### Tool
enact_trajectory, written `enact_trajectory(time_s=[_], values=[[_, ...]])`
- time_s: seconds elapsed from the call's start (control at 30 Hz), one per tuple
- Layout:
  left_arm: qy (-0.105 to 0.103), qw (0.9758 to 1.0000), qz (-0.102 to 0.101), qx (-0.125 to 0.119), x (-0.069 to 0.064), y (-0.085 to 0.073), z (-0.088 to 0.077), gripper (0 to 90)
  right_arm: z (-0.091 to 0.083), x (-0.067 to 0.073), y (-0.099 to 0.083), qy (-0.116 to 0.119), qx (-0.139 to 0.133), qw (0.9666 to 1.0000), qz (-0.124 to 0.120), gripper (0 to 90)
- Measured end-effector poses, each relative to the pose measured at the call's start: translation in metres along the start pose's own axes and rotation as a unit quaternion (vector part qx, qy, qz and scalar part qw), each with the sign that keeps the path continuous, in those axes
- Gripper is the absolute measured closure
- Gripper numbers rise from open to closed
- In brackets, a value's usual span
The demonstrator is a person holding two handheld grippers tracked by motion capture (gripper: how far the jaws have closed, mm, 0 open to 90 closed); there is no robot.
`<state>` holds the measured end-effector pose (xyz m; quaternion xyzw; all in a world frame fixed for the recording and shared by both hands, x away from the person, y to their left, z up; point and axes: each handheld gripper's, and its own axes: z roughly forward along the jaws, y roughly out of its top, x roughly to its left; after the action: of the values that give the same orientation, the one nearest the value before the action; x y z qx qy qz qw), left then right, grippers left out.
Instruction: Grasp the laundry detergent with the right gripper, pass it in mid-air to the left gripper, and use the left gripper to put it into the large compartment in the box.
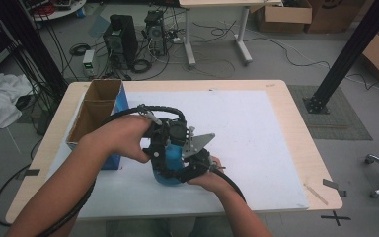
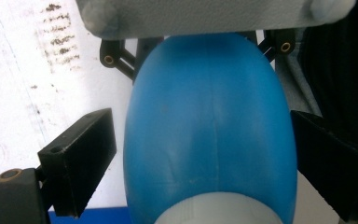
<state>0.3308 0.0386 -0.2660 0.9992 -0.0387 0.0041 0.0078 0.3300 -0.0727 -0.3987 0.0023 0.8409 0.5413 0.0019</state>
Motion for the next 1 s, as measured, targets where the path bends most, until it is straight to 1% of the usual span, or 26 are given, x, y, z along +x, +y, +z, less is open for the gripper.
enact_trajectory(time_s=[0.13,0.17,0.2,0.4,0.43,0.53,0.6,0.9,1.0], values=[[0.009,1.0,-0.001,0.004,-0.0005,0.0011,-0.0005,10.5,-0.0002,0.0003,-0.0002,0.0,-0.003,1.0,0.003,44.0],[0.012,0.9999,0.001,0.004,-0.001,0.0012,-0.0008,11.9,-0.0002,0.0002,-0.0003,0.0,-0.003,1.0,0.004,43.9],[0.015,0.9999,0.003,0.007,-0.0016,0.0014,-0.0012,15.5,-0.0002,-0.0001,-0.0005,-0.001,-0.003,1.0,0.001,44.0],[0.015,0.9998,0.0,0.01,-0.0022,0.0019,-0.0015,17.0,-0.0009,0.0,-0.0005,-0.003,-0.003,1.0,-0.001,44.0],[0.018,0.9998,0.003,0.007,-0.0024,0.0019,-0.001,17.6,-0.001,0.0001,-0.0004,-0.001,-0.004,1.0,0.0,44.0],[0.02,0.9997,0.002,0.011,-0.0027,0.002,-0.0018,18.9,-0.0012,0.0,-0.0003,-0.003,-0.004,1.0,-0.001,44.0],[0.026,0.9996,0.003,0.011,-0.0031,0.0017,-0.002,20.0,-0.0012,0.0,-0.0001,-0.002,-0.006,1.0,0.0,44.0],[0.028,0.9994,0.001,0.019,-0.0032,0.0023,-0.0023,25.2,-0.0014,0.0,0.0004,-0.003,-0.008,1.0,0.001,44.1],[0.029,0.9995,0.0,0.016,-0.0035,0.0019,-0.0019,25.4,-0.001,0.0003,0.0005,-0.002,-0.009,1.0,0.003,44.1]])
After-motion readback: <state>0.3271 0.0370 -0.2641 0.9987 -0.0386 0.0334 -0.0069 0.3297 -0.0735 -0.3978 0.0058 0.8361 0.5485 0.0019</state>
